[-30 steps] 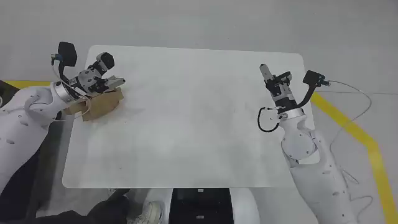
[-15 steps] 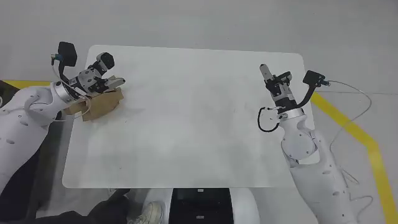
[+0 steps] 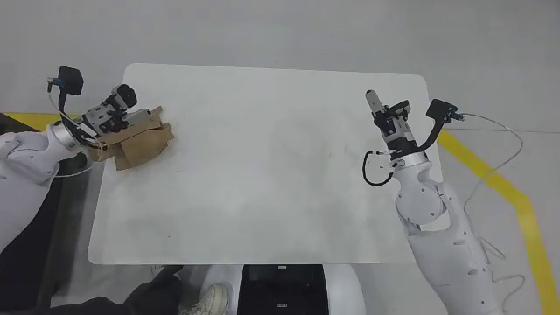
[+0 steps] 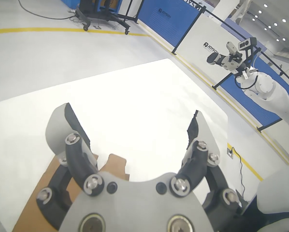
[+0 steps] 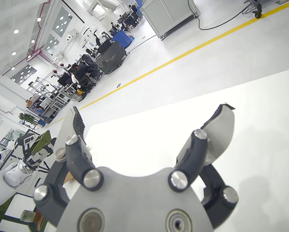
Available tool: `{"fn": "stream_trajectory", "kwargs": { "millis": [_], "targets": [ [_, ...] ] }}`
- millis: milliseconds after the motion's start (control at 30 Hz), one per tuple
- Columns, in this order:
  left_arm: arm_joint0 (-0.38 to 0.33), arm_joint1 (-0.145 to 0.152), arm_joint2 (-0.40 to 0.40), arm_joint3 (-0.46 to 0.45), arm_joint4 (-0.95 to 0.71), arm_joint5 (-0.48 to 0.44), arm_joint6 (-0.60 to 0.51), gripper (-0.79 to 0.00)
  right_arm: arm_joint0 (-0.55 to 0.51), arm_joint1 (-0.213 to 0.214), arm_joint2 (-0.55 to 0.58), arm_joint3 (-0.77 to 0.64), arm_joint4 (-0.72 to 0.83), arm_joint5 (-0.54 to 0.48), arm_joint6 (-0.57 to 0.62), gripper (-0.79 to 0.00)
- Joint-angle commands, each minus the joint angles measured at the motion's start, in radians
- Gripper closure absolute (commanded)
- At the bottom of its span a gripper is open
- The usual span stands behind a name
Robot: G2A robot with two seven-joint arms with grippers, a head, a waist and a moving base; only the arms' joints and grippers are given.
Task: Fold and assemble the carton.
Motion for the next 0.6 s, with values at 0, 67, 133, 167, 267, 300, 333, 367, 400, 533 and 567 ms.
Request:
{"fn": "stream_trajectory", "kwargs": {
  "millis": [0,67,133,167,267,300,333,367,400,533,567],
  "targets": [
    [0.008,0.012,-0.02,0.03,-0.088,0.0,-0.085,-0.785,0.0,0.0,0.0,0.0,0.0,0.0,0.0,-0.785],
    [0.012,0.024,-0.045,0.07,-0.147,0.0,-0.149,-0.785,0.0,0.0,0.0,0.0,0.0,0.0,0.0,-0.785],
    [0.021,0.033,-0.064,0.093,-0.196,0.0,-0.212,-0.785,0.0,0.0,0.0,0.0,0.0,0.0,0.0,-0.785],
    [0.026,0.038,-0.073,0.105,-0.222,0.0,-0.246,-0.785,0.0,0.0,0.0,0.0,0.0,0.0,0.0,-0.785],
    [0.044,0.053,-0.099,0.139,-0.299,0.0,-0.341,-0.785,0.0,0.0,0.0,0.0,0.0,0.0,0.0,-0.785],
    [0.051,0.057,-0.107,0.15,-0.323,0.0,-0.371,-0.785,0.0,0.0,0.0,0.0,0.0,0.0,0.0,-0.785],
    [0.057,0.061,-0.114,0.163,-0.342,0.0,-0.402,-0.785,0.0,0.0,0.0,0.0,0.0,0.0,0.0,-0.785],
    [0.06,0.064,-0.12,0.172,-0.361,0.0,-0.429,-0.785,0.0,0.0,0.0,0.0,0.0,0.0,0.0,-0.785],
    [0.063,0.067,-0.125,0.182,-0.38,0.001,-0.454,-0.785,0.0,0.0,0.0,0.0,0.0,0.0,0.0,-0.785],
    [0.067,0.071,-0.134,0.192,-0.428,0.004,-0.512,-0.785,0.0,0.0,0.0,0.0,0.0,0.0,0.0,-0.785],
    [0.067,0.071,-0.134,0.192,-0.428,0.004,-0.512,-0.785,0.0,0.0,0.0,0.0,0.0,0.0,0.0,-0.785]
  ]
}}
